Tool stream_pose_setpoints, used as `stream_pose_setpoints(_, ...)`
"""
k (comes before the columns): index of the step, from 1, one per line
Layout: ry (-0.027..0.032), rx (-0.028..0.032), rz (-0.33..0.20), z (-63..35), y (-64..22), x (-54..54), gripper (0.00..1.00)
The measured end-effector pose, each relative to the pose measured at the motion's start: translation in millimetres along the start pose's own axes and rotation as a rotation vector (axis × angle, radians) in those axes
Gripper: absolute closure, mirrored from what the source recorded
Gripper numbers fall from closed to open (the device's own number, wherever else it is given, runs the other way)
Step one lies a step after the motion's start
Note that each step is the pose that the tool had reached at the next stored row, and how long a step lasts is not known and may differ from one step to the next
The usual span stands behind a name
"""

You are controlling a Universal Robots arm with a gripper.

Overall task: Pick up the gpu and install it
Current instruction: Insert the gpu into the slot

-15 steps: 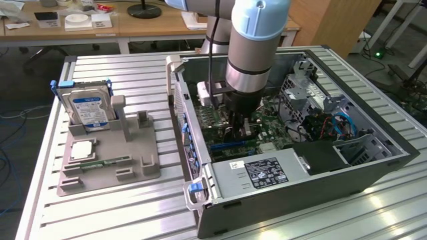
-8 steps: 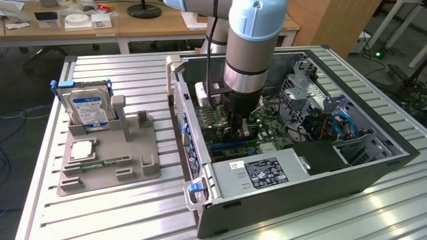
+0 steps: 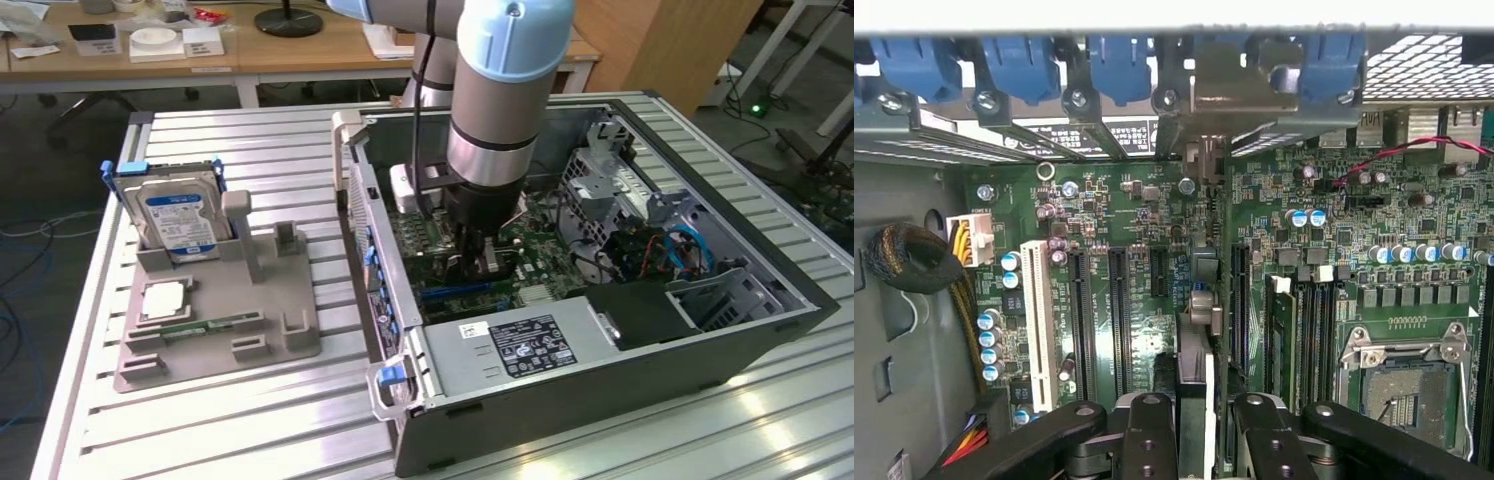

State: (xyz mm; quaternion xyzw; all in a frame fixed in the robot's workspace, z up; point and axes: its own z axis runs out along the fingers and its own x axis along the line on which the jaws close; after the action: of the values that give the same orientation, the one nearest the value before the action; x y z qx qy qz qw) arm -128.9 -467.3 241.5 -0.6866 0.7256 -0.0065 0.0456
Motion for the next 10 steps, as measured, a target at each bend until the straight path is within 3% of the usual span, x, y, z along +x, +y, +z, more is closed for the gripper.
stream_pose_setpoints(8, -0.0005, 0.0113, -0.001, -0.2, 0.0, -0.1, 0.73)
stream_pose_setpoints(10, -0.0006, 0.0116, -0.001, -0.2, 0.0, -0.1, 0.73)
